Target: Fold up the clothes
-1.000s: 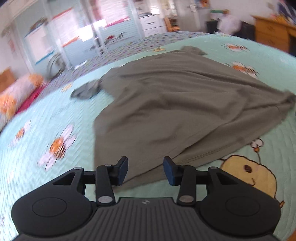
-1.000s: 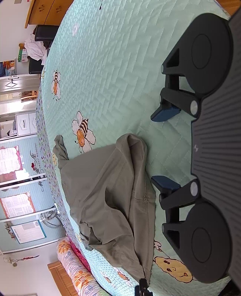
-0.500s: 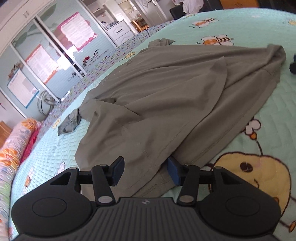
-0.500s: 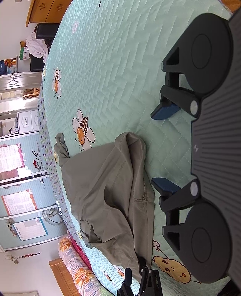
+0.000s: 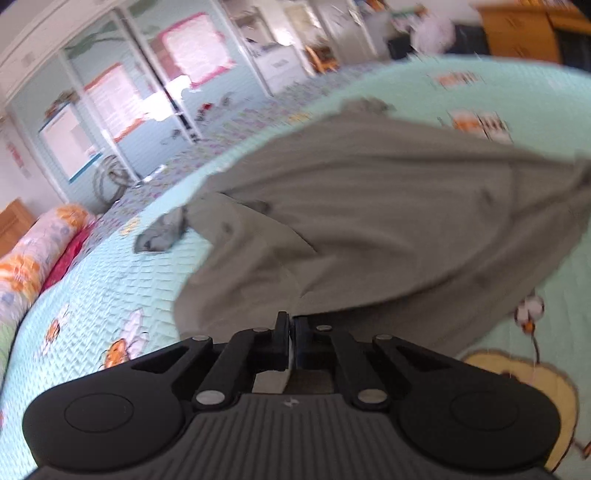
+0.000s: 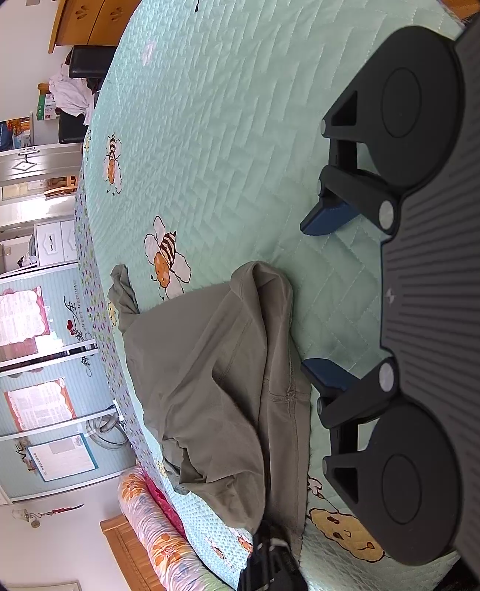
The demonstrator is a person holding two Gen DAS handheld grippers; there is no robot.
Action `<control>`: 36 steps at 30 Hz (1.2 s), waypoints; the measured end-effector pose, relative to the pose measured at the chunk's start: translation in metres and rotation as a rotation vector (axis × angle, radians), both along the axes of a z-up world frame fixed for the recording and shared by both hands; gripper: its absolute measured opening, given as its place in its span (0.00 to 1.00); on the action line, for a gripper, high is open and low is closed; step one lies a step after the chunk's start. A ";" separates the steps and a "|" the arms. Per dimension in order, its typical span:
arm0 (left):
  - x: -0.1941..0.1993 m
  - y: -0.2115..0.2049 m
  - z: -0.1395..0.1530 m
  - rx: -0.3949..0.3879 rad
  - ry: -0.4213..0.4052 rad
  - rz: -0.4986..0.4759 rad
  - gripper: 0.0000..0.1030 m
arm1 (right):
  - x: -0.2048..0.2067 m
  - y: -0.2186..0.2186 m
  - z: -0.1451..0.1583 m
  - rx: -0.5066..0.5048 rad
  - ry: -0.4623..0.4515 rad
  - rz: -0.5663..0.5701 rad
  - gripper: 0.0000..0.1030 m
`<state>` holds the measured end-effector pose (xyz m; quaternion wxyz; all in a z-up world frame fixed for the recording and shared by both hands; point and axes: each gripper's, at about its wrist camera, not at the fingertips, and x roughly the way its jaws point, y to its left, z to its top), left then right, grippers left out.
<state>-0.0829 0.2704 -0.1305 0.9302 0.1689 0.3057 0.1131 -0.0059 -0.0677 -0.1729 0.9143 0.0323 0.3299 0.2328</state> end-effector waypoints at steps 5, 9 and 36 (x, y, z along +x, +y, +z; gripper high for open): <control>-0.037 0.043 0.045 -0.121 -0.139 0.179 0.02 | 0.001 0.001 0.004 -0.018 -0.002 0.004 0.71; -0.060 0.066 0.058 -0.161 -0.170 0.266 0.02 | -0.002 0.005 0.008 -0.069 -0.035 0.017 0.72; -0.066 0.165 0.038 -0.339 -0.139 0.709 0.02 | -0.002 0.087 0.030 -0.086 -0.109 0.422 0.47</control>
